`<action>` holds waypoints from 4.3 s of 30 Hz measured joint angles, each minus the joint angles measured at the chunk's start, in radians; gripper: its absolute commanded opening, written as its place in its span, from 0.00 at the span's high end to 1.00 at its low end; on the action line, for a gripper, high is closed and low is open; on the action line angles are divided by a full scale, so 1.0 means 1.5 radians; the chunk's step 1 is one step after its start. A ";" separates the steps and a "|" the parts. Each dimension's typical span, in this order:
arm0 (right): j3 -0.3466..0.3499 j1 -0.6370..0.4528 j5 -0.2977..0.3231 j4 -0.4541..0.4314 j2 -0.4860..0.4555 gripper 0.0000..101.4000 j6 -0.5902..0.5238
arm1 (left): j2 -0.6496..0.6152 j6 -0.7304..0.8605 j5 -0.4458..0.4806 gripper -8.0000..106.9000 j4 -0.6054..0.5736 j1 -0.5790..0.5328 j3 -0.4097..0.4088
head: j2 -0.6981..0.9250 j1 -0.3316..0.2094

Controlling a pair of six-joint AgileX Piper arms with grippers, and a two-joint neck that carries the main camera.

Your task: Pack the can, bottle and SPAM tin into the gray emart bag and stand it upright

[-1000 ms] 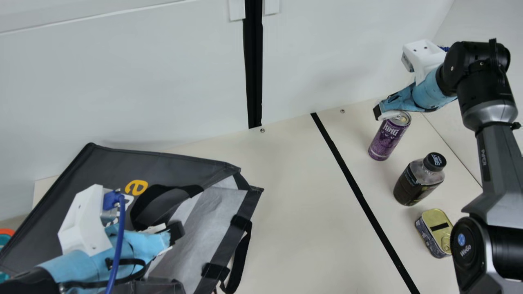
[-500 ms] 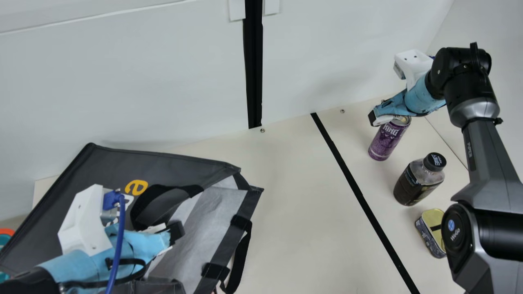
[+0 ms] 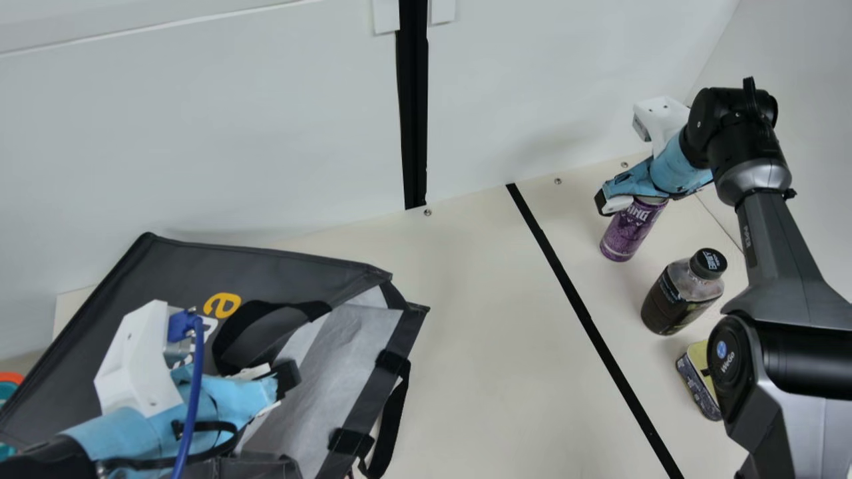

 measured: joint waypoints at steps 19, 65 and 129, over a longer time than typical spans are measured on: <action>-0.028 -0.009 0.009 0.018 0.024 1.00 -0.023 | 0.000 0.000 0.000 1.00 0.000 0.000 0.000 | 0.001 0.001; 0.251 0.047 0.014 0.058 -0.351 1.00 -0.109 | 0.000 0.000 0.000 1.00 0.000 0.000 0.000 | 0.000 0.000; 0.569 0.328 0.029 0.147 -0.659 1.00 -0.160 | 0.000 0.000 0.000 1.00 0.000 0.000 0.000 | 0.000 0.000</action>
